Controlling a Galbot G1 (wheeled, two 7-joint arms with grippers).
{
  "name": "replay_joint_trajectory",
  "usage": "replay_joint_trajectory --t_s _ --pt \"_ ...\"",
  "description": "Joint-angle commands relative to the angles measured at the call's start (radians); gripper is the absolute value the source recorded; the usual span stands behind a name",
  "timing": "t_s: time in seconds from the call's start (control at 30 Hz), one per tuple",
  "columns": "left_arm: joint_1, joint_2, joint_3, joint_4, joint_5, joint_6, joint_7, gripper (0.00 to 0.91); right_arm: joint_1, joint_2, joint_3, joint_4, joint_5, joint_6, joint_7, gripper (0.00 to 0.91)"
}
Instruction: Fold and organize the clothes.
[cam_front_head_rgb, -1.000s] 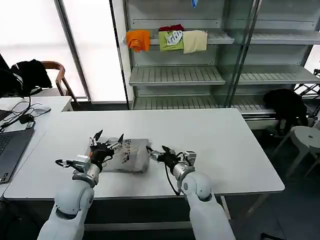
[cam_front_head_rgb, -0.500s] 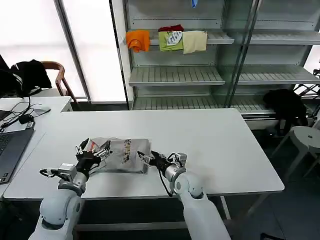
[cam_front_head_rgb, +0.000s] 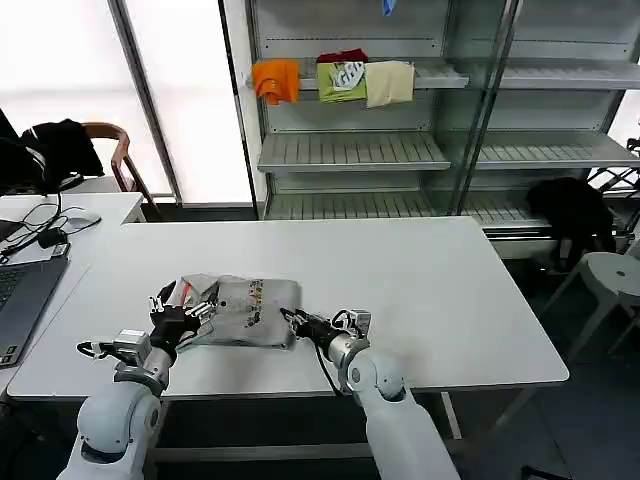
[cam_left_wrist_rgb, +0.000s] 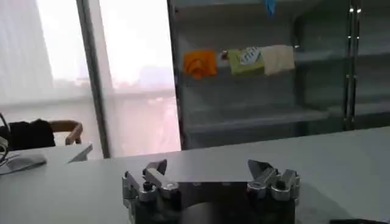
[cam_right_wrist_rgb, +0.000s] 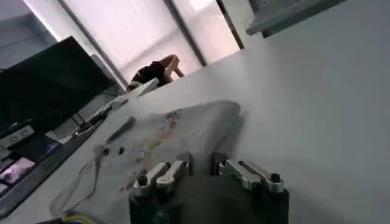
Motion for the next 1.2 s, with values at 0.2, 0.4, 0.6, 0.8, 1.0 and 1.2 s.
replay_joint_trajectory --t_s 0.2,0.4,0.6,0.8,1.0,1.2 --pt "0.006 -0.006 -0.005 0.01 -0.002 -0.004 0.0 0.907 0.008 0.049 0.05 0.102 0.004 0.002 0.02 0.0" --pt "0.006 -0.012 -0.002 0.016 -0.003 -0.004 0.001 0.907 0.016 -0.023 0.077 0.183 0.028 -0.001 0.058 0.0" --pt "-0.003 -0.023 0.004 0.026 -0.003 -0.003 0.001 0.907 -0.045 -0.144 0.127 0.264 0.023 -0.003 0.06 0.0" --pt "-0.008 -0.034 0.013 0.031 -0.002 0.002 0.003 0.907 -0.131 -0.272 0.186 0.314 0.003 -0.003 0.046 0.0" --pt "-0.018 -0.053 0.025 0.035 -0.001 0.012 0.003 0.907 -0.152 -0.325 0.227 0.316 -0.031 -0.003 0.033 0.0" --pt "-0.013 -0.062 0.022 0.03 -0.001 0.017 0.003 0.907 -0.141 -0.347 0.232 0.284 -0.08 -0.002 0.02 0.0"
